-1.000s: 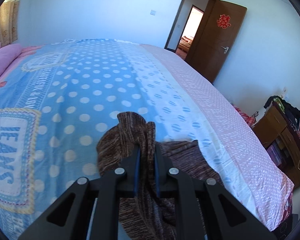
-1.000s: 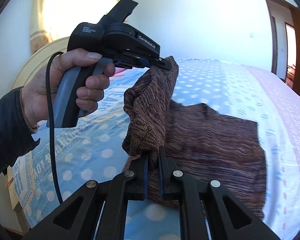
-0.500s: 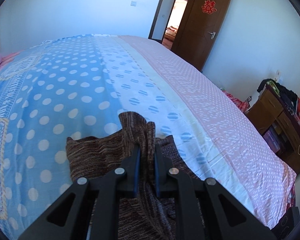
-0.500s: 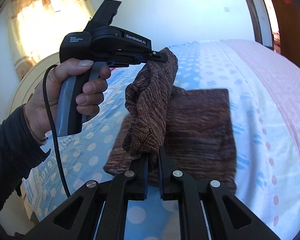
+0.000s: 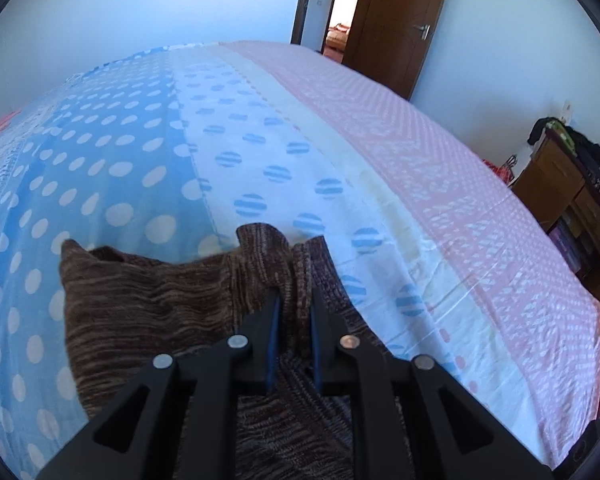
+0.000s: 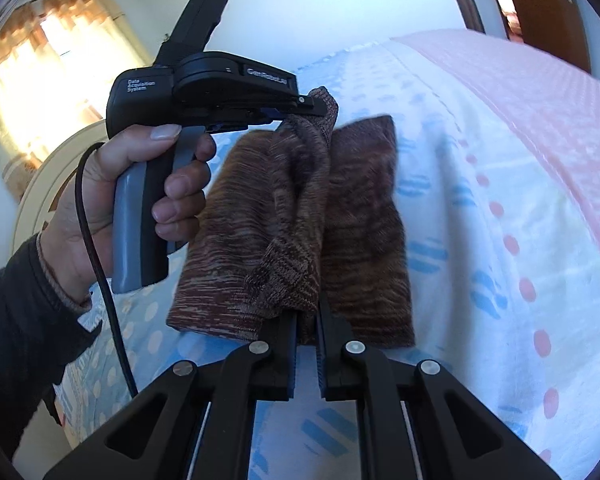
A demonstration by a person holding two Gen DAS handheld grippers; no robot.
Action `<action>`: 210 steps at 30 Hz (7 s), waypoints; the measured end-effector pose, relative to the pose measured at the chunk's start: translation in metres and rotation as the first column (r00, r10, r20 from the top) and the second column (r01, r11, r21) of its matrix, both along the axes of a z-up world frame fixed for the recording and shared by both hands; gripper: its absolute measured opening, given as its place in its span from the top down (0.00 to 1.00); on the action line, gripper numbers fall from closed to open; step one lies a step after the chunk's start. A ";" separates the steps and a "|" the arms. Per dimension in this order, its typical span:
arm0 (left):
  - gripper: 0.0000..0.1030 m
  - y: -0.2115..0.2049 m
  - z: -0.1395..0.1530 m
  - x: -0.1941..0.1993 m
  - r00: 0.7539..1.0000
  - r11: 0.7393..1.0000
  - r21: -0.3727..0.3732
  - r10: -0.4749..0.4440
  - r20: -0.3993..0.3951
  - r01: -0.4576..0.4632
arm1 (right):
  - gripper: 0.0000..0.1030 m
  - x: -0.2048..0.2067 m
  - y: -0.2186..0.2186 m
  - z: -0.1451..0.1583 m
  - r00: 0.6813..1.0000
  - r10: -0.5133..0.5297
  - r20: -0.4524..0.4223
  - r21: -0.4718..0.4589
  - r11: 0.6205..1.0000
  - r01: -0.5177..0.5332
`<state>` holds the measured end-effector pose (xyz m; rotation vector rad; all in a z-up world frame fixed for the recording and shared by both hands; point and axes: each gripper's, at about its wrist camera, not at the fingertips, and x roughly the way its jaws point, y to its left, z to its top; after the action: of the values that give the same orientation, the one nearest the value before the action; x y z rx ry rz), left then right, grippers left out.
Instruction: Fold small clothes
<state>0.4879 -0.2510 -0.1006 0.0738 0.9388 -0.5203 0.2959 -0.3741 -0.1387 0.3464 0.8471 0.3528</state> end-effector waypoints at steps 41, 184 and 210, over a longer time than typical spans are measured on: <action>0.03 0.155 -0.060 -0.115 0.985 0.985 -0.040 0.171 0.031 -0.170 | 0.55 0.119 0.067 0.078 0.979 0.066 0.194 -0.452 0.892 0.030; 0.74 0.165 0.006 -0.182 0.983 0.987 -0.060 0.157 0.096 -0.152 | 0.84 0.104 0.031 0.042 0.992 0.077 0.096 0.122 0.989 -0.088; 0.74 0.263 0.024 -0.242 0.942 0.956 -0.074 0.293 0.162 -0.284 | 0.84 0.081 0.151 0.060 0.962 0.246 0.116 0.134 0.956 -0.261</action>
<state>0.2462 0.0118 -0.0764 -0.0635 0.7515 -0.2600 0.3772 -0.2234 -0.0786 0.3556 0.7714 0.6701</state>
